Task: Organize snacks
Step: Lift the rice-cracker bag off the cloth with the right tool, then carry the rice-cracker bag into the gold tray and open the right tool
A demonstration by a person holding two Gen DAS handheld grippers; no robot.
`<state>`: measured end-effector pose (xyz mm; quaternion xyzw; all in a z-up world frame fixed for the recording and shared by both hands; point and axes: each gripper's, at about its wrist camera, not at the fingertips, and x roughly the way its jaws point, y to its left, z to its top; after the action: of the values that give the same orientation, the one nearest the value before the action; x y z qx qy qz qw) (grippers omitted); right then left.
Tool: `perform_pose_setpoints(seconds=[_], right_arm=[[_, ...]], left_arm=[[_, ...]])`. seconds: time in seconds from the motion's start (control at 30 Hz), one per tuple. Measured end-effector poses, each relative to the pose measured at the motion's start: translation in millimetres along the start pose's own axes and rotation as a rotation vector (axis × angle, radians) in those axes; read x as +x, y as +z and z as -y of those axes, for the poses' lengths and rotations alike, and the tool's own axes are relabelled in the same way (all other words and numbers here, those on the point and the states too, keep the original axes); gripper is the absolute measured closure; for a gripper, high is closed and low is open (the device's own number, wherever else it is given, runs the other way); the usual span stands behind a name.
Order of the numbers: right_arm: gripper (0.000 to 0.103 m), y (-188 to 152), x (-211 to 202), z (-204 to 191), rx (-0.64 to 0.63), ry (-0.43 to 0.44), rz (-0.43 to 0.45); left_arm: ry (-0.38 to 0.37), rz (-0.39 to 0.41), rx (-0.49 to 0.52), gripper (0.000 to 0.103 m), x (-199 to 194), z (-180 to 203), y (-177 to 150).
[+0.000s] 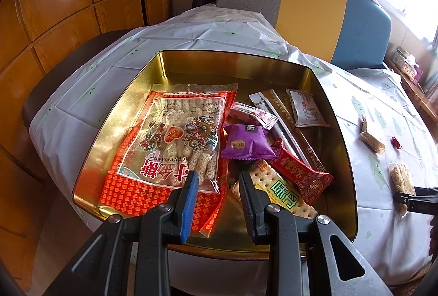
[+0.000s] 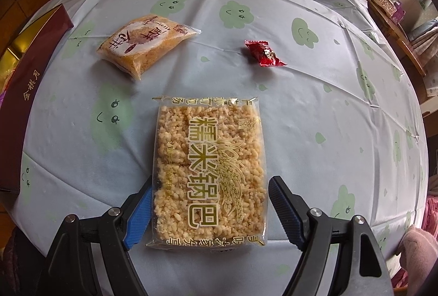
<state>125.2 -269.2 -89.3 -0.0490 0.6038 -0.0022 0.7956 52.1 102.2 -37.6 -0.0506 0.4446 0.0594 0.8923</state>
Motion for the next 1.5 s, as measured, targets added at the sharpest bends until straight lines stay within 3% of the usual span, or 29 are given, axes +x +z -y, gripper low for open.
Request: perform_pose_setpoints(seconds=[0.5,0.8,1.1,1.5], right_arm=[[0.022,-8.7,-4.9,20.1,0.062,-0.009,-0.002],[0.029,-18.5,-10.2,-11.8,0.007,-0.038,0.034],[0.029,-26.0,-14.6,-16.4,0.060,0.030,0.036],[0.030,-20.1,-43.8,-45.2,0.084,0.195,0.093]], left_arm=[[0.006,0.014,0.017,0.072,-4.4,-0.1,-1.2],[0.007,0.022,0.017,0.072,-8.1,-1.8,-0.8],[0.006,0.025,0.014,0.072,-9.7,-3.8,-1.9],[0.006,0.025,0.003,0.072,-10.3,-7.9,-2.4]])
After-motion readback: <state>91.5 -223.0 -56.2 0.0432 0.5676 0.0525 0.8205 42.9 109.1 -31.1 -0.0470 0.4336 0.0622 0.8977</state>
